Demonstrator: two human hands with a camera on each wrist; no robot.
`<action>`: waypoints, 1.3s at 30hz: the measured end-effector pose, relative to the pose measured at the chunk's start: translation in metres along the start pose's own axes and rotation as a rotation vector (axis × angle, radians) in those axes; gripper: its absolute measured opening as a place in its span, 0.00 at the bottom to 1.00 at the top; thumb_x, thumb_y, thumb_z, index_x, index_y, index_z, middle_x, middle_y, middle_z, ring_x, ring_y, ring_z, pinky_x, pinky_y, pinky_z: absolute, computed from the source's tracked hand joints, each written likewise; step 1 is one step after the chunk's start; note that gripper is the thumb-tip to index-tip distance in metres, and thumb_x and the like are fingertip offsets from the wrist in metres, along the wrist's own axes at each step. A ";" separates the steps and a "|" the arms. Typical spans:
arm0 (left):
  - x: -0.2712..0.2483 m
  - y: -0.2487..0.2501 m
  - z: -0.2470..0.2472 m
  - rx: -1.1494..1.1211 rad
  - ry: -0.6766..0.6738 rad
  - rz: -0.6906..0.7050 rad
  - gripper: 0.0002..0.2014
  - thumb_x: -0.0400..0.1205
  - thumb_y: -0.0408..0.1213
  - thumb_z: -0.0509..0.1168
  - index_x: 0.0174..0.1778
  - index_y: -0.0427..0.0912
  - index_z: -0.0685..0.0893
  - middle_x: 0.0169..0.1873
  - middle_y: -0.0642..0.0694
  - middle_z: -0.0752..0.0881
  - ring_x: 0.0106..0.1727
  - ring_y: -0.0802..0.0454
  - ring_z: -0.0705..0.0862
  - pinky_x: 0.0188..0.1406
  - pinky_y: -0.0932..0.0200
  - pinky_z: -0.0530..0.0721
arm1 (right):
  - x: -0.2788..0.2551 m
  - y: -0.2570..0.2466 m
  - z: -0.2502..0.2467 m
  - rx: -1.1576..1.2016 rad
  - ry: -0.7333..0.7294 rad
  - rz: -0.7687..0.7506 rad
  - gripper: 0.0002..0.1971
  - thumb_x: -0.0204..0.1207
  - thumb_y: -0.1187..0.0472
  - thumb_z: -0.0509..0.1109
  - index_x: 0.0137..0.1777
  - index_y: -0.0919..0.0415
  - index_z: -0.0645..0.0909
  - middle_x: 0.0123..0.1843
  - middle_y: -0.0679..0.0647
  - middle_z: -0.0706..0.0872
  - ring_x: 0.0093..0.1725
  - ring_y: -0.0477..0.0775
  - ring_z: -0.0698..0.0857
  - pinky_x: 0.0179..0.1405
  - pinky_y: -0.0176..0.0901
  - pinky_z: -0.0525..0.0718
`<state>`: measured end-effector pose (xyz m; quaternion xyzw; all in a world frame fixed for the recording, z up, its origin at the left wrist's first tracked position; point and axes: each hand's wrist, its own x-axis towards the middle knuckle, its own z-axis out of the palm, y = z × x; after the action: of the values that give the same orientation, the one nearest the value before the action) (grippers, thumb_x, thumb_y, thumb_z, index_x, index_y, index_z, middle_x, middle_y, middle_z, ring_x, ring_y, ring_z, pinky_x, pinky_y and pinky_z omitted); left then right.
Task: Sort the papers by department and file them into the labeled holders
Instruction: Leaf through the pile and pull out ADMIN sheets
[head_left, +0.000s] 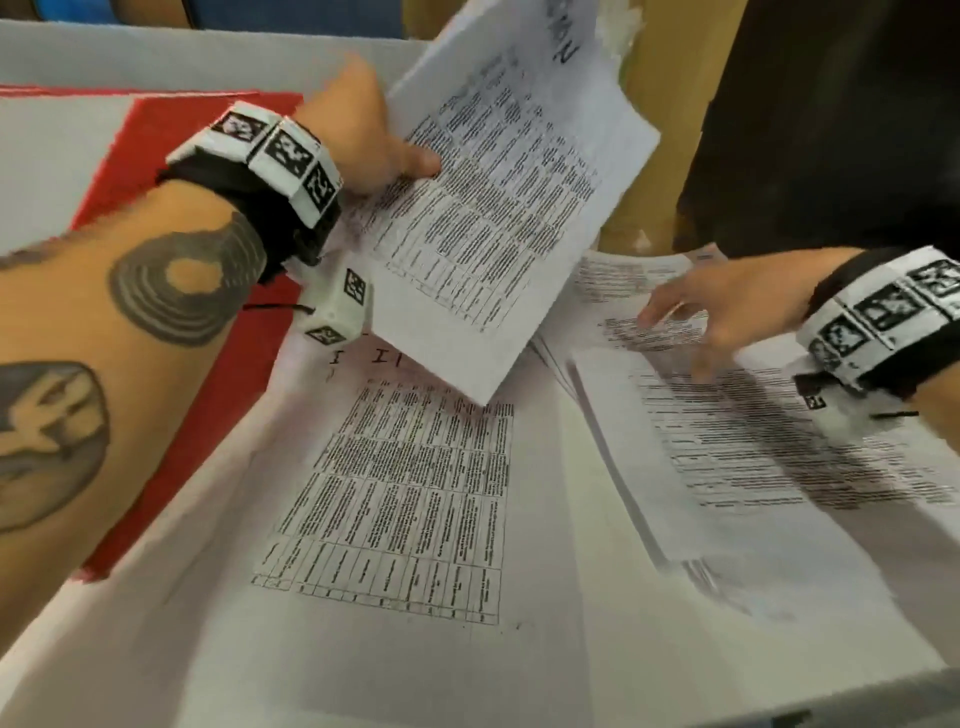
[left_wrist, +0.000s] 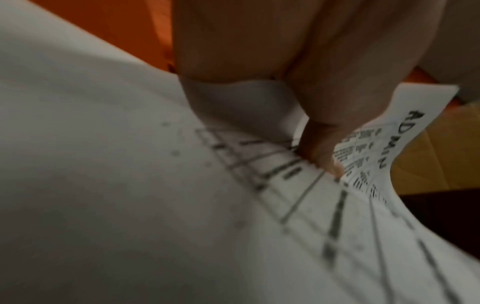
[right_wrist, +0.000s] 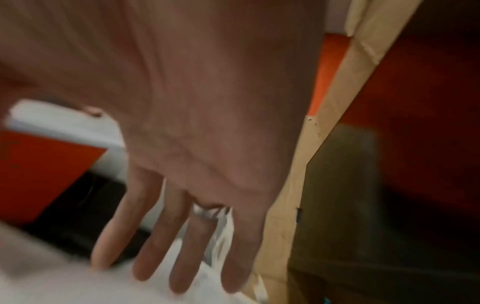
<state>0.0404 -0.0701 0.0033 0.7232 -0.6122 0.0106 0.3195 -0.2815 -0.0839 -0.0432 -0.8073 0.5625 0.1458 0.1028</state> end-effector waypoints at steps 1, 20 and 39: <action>0.003 0.009 0.009 0.062 -0.050 0.031 0.34 0.77 0.57 0.77 0.67 0.32 0.80 0.54 0.36 0.86 0.51 0.37 0.84 0.48 0.48 0.80 | 0.005 0.006 0.009 -0.069 -0.083 0.037 0.46 0.66 0.59 0.87 0.82 0.41 0.70 0.80 0.43 0.74 0.78 0.53 0.75 0.75 0.52 0.78; 0.043 0.039 0.070 0.314 -0.286 0.075 0.27 0.75 0.60 0.78 0.51 0.40 0.79 0.36 0.44 0.81 0.45 0.38 0.84 0.46 0.50 0.80 | 0.021 0.041 0.035 -0.138 -0.179 0.012 0.59 0.61 0.70 0.89 0.84 0.37 0.58 0.68 0.45 0.78 0.70 0.60 0.79 0.63 0.56 0.83; 0.030 0.129 0.189 0.206 -0.709 0.304 0.37 0.71 0.67 0.78 0.70 0.48 0.84 0.61 0.49 0.89 0.63 0.42 0.87 0.73 0.43 0.80 | -0.022 0.075 0.054 0.251 0.343 -0.216 0.28 0.56 0.69 0.87 0.46 0.35 0.85 0.44 0.36 0.91 0.50 0.42 0.88 0.53 0.55 0.91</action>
<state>-0.1379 -0.1922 -0.0771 0.6113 -0.7804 -0.1312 0.0092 -0.3657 -0.0733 -0.0862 -0.8568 0.4956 -0.0764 0.1203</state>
